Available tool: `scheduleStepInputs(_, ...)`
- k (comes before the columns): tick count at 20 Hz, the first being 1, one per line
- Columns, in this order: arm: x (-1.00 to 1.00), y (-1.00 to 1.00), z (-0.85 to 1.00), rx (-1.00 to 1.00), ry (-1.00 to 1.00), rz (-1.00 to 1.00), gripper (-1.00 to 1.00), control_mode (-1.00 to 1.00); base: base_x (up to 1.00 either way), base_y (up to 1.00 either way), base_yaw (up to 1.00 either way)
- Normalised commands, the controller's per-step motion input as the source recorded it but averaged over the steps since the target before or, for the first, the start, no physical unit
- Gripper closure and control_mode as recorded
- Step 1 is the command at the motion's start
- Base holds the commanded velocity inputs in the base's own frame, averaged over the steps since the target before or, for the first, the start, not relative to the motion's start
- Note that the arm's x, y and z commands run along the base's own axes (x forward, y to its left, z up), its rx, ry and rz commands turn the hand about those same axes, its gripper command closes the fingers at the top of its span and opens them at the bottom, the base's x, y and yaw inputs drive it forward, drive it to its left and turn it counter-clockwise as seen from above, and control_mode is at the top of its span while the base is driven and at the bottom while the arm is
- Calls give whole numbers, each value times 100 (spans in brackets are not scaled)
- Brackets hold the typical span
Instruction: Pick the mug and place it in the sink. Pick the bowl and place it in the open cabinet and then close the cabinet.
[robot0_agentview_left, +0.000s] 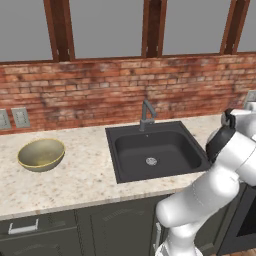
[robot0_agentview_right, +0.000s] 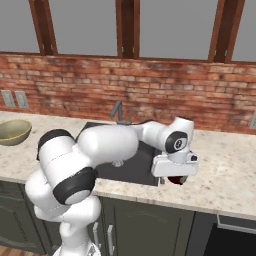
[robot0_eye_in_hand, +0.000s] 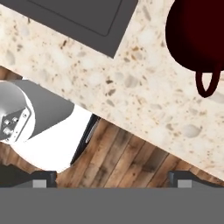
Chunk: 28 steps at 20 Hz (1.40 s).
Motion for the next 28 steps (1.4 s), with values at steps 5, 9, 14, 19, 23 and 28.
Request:
scheduleStepInputs(5,20,-22,-12,1,0,7,-100,-100,0,0,0)
scheduleStepInputs(9,19,-17,-11,0,0,6,-100,-100,0,0,0)
scheduleStepInputs(14,26,-3,-12,3,-1,3,-100,-100,0,0,0)
scheduleStepInputs(19,16,-9,-11,6,-5,2,-100,-100,0,0,0)
scheduleStepInputs(23,15,-6,-16,5,-2,0,-100,-100,0,0,0)
scheduleStepInputs(28,22,-8,-23,4,-5,0,-100,-100,0,0,0)
